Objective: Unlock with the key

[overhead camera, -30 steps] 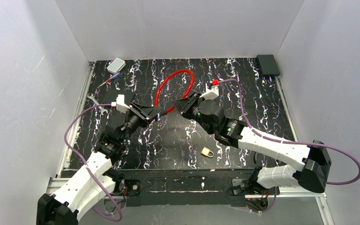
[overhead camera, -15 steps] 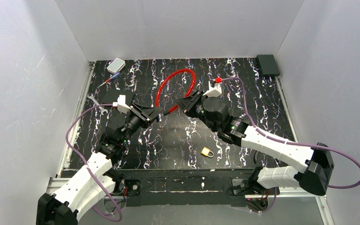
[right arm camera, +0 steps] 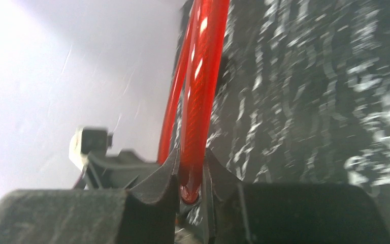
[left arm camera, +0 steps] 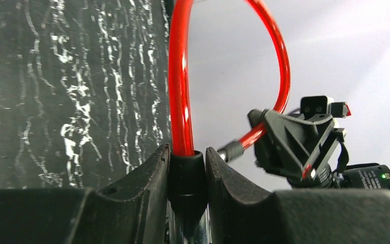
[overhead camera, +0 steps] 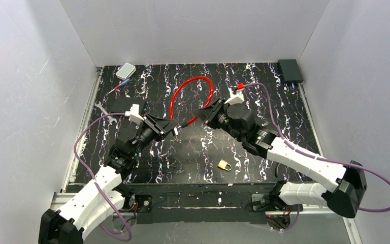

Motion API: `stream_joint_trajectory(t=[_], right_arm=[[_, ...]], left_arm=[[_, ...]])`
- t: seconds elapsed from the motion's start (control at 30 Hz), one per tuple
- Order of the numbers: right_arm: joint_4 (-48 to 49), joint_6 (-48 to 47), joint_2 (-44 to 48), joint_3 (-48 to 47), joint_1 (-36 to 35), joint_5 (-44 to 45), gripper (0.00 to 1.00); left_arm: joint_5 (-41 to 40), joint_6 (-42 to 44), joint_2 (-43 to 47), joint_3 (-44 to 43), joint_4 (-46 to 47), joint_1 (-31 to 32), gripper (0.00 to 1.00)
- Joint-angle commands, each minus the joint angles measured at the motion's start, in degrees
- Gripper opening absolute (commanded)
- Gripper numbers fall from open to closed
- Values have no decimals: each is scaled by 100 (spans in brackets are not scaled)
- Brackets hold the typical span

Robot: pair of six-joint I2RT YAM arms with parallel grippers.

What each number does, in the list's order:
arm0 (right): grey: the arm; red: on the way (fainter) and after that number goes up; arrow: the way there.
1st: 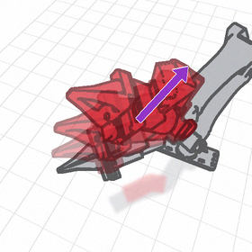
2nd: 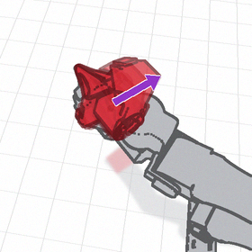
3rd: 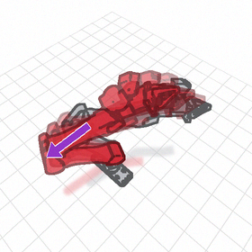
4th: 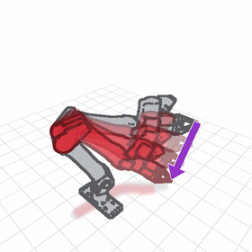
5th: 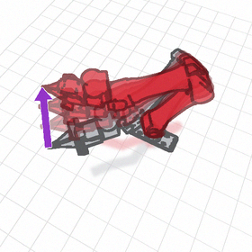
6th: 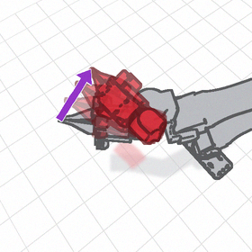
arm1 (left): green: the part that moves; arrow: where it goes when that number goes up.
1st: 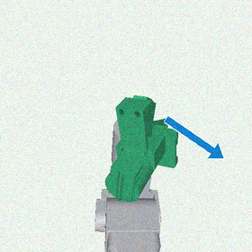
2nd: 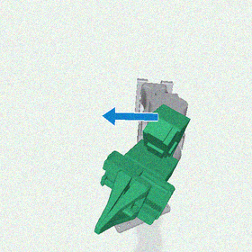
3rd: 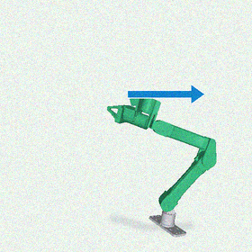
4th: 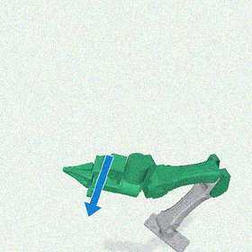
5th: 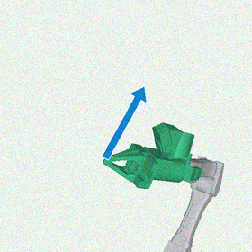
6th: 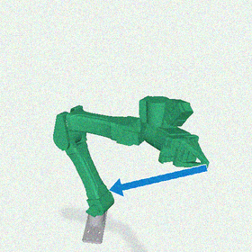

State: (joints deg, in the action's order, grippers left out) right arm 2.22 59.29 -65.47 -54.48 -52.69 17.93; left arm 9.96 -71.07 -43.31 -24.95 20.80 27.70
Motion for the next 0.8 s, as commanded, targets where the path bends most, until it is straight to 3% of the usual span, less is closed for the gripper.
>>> stream_joint_trajectory(t=[0.0, 0.4, 0.77], right_arm=[[-206, -244, 671, 329, 890, 517, 1], [-293, -434, 797, 1181, 1532, -69, 1], [1123, -574, -519, 1644, 1998, -1586, 1]], left_arm=[[-185, 346, 88, 95, -217, -90, 0], [-208, 856, -529, 61, -313, -90, 0], [-512, 1103, -1848, -100, -309, -81, 0]])
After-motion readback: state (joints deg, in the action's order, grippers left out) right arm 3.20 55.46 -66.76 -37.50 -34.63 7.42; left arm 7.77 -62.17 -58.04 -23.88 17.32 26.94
